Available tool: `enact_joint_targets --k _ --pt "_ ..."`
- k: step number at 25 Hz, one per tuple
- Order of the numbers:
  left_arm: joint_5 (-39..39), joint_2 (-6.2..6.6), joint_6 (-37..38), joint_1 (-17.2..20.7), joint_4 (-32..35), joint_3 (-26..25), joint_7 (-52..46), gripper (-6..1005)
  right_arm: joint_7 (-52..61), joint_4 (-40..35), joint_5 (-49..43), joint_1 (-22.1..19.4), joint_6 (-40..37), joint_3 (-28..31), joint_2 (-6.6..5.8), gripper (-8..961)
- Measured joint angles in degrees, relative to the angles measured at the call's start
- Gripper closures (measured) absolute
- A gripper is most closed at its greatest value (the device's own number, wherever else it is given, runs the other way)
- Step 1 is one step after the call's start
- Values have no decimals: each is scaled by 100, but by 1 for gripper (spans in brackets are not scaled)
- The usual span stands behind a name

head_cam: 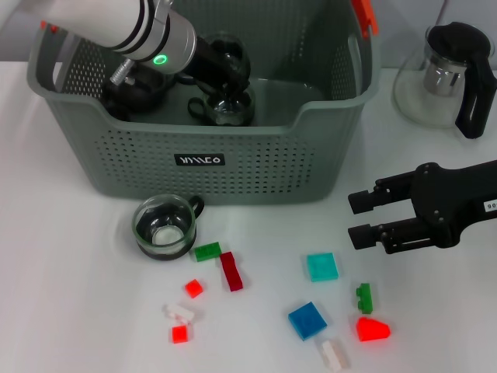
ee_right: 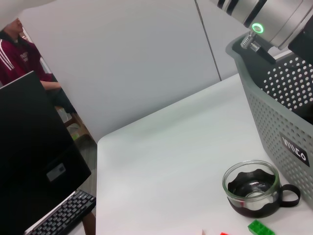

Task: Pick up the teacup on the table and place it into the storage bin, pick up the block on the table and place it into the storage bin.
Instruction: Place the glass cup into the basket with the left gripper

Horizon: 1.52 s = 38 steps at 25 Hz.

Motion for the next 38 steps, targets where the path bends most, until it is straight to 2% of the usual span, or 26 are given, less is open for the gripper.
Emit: enact_joint_targets --k 17,21,30,36,38 --pt "9 0 -12 12 56 17 3 934 5 0 0 -27 43 0 8 312" --pt "9 -4 9 50 176 14 4 782 7 0 0 -27 43 0 8 310" --pt "9 7 297 256 695 -4 -41 357 2 0 0 -27 43 0 -1 312" --pt "9 33 805 455 1348 -78 -80 247 0 0 1 -27 42 1 -1 311" --pt "9 41 1096 531 1670 -136 -119 247 0 0 0 -27 42 5 -1 310"
